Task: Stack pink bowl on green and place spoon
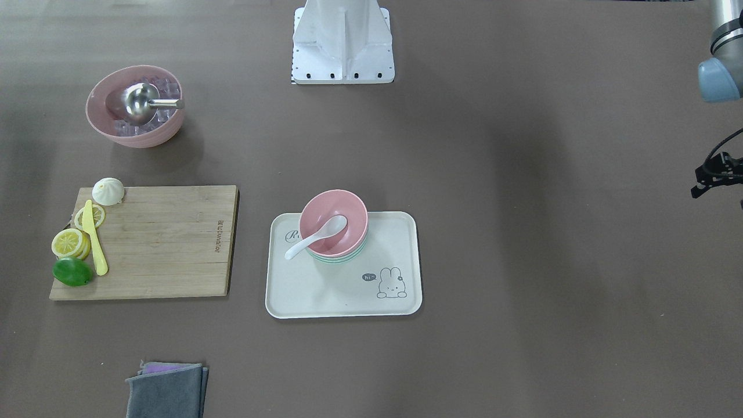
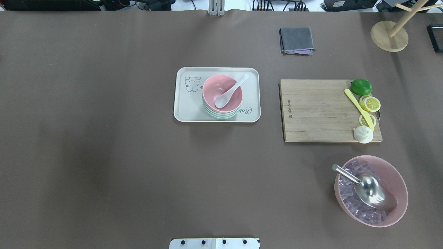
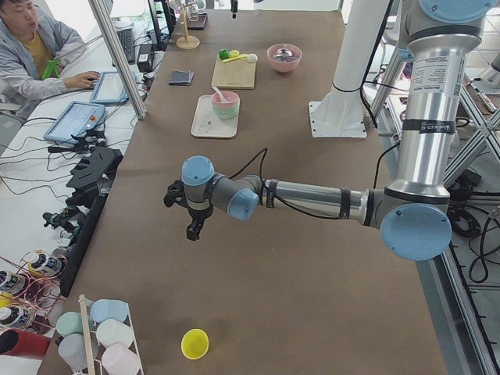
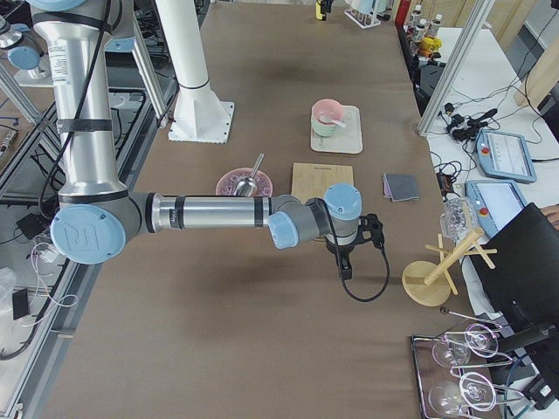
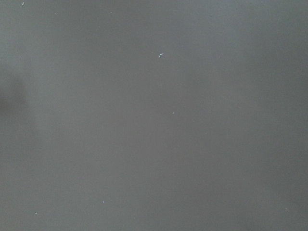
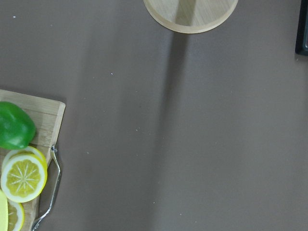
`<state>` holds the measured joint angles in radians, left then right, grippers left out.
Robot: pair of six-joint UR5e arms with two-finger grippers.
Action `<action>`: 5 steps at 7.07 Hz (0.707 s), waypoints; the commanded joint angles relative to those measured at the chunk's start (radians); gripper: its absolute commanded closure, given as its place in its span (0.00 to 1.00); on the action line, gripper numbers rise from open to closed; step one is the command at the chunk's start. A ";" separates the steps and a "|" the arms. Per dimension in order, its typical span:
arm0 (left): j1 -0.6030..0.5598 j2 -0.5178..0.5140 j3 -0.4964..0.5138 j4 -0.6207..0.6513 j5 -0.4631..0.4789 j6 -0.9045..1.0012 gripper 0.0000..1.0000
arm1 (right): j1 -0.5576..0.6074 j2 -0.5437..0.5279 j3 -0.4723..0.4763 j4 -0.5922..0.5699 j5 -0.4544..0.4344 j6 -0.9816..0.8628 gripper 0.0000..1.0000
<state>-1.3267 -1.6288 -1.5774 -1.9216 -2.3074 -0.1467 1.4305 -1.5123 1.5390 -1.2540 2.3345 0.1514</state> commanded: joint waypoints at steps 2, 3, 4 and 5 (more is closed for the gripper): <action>-0.002 0.017 -0.004 -0.011 -0.004 -0.004 0.02 | -0.001 0.011 0.001 0.001 0.002 0.001 0.00; -0.003 0.014 -0.004 -0.010 -0.004 -0.005 0.02 | -0.001 0.011 0.000 0.001 0.002 0.002 0.00; -0.002 0.009 -0.006 -0.008 -0.004 -0.005 0.02 | -0.001 0.009 0.001 -0.001 0.003 0.004 0.00; -0.003 0.007 -0.009 -0.010 -0.004 -0.005 0.02 | -0.001 0.006 0.001 -0.001 0.002 0.004 0.00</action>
<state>-1.3290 -1.6185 -1.5831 -1.9307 -2.3116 -0.1515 1.4297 -1.5037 1.5396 -1.2542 2.3367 0.1543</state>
